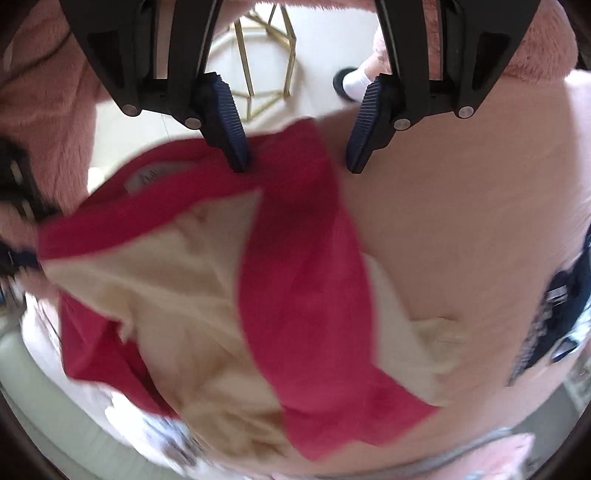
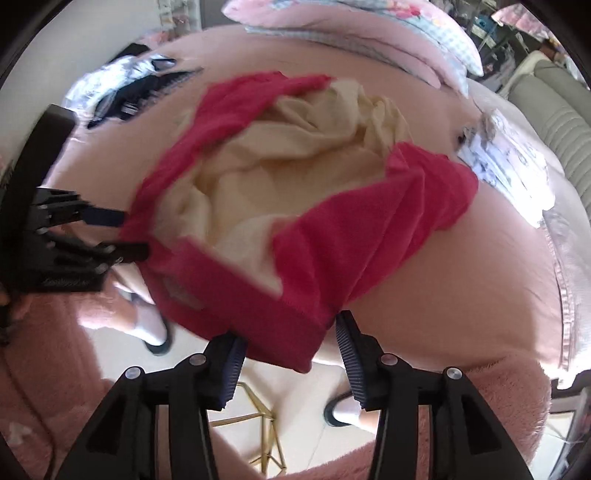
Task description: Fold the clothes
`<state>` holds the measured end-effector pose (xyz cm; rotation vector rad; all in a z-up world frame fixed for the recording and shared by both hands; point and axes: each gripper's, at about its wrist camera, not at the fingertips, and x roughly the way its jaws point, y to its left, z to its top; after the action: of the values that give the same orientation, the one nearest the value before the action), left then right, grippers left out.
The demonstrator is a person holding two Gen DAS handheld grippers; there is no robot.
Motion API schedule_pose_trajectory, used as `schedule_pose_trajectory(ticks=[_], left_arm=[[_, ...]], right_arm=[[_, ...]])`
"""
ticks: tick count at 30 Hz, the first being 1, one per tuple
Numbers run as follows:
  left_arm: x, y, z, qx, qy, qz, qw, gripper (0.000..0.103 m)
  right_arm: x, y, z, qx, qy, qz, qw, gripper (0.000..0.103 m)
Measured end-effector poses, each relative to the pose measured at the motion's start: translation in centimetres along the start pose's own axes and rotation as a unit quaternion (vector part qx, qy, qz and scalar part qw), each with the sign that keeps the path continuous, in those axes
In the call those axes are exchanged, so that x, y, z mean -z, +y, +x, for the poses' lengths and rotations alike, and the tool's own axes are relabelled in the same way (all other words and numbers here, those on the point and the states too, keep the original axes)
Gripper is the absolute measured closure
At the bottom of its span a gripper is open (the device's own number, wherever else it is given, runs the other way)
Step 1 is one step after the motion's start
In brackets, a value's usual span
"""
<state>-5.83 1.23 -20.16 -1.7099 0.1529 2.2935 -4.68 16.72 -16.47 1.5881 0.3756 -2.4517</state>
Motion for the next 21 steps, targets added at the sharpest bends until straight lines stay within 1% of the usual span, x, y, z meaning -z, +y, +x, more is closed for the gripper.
schedule_pose_trajectory(ticks=[1, 3, 5, 7, 9, 11, 12, 13, 14, 15, 16, 17, 18, 19, 20, 21], left_arm=[[0.2, -0.3, -0.2, 0.001, -0.002, 0.007, 1.0, 0.051], [0.5, -0.8, -0.5, 0.002, -0.005, 0.021, 0.9998, 0.051], [0.8, -1.3, -0.8, 0.003, -0.008, 0.035, 0.9993, 0.051], [0.9, -1.7, -0.7, 0.007, -0.007, 0.041, 0.9991, 0.051], [0.7, -2.0, -0.7, 0.0, -0.013, 0.05, 0.9987, 0.051], [0.3, -1.8, -1.5, -0.014, -0.044, 0.036, 0.9983, 0.051], [0.0, -1.2, -2.0, -0.014, -0.064, 0.009, 0.9978, 0.054], [-0.3, -0.5, -2.4, -0.006, -0.076, -0.02, 0.9969, 0.063], [-0.5, 0.3, -2.8, 0.002, -0.089, -0.048, 0.9948, 0.068], [-0.7, 0.9, -3.0, 0.002, -0.097, -0.072, 0.9926, 0.077], [-0.8, 1.1, -2.9, -0.006, -0.099, -0.08, 0.9919, 0.083], [-1.0, 1.3, -2.8, -0.015, -0.1, -0.087, 0.9911, 0.084], [-1.1, 1.2, -2.1, -0.019, -0.092, -0.082, 0.9922, 0.084], [-1.2, 0.9, -0.9, -0.02, -0.068, -0.072, 0.9949, 0.084], [-1.2, 0.6, 0.7, -0.026, -0.034, -0.06, 0.9973, 0.084], [-1.1, 0.4, 0.6, -0.034, -0.049, -0.055, 0.9967, 0.084]], right_arm=[[-0.2, -0.5, 0.1, 0.017, -0.006, 0.009, 1.0, 0.06], [-0.6, -2.3, -1.0, 0.034, -0.037, 0.046, 0.998, 0.066], [-0.9, -3.7, -2.0, 0.015, -0.061, 0.084, 0.995, 0.069], [-0.7, -3.7, -1.3, 0.001, -0.049, 0.089, 0.995, 0.072], [-0.4, -3.6, -0.6, -0.014, -0.037, 0.095, 0.995, 0.073], [-0.2, -3.6, 0.0, -0.028, -0.024, 0.1, 0.994, 0.073], [-0.1, -3.6, 0.4, -0.036, -0.018, 0.103, 0.994, 0.073], [0.0, -3.5, 0.7, -0.043, -0.012, 0.105, 0.993, 0.073], [0.1, -3.5, 1.0, -0.05, -0.006, 0.108, 0.993, 0.073], [0.2, -3.5, 1.4, -0.057, 0.0, 0.11, 0.992, 0.073], [0.3, -3.5, 1.7, -0.065, 0.006, 0.113, 0.991, 0.073], [0.5, -3.4, 2.1, -0.072, 0.012, 0.116, 0.991, 0.073], [0.6, -3.4, 2.4, -0.079, 0.018, 0.118, 0.99, 0.073], [0.7, -3.4, 2.7, -0.086, 0.024, 0.121, 0.989, 0.073], [0.8, -3.4, 3.1, -0.094, 0.03, 0.123, 0.987, 0.073], [0.9, -3.3, 3.4, -0.101, 0.036, 0.126, 0.986, 0.074]])
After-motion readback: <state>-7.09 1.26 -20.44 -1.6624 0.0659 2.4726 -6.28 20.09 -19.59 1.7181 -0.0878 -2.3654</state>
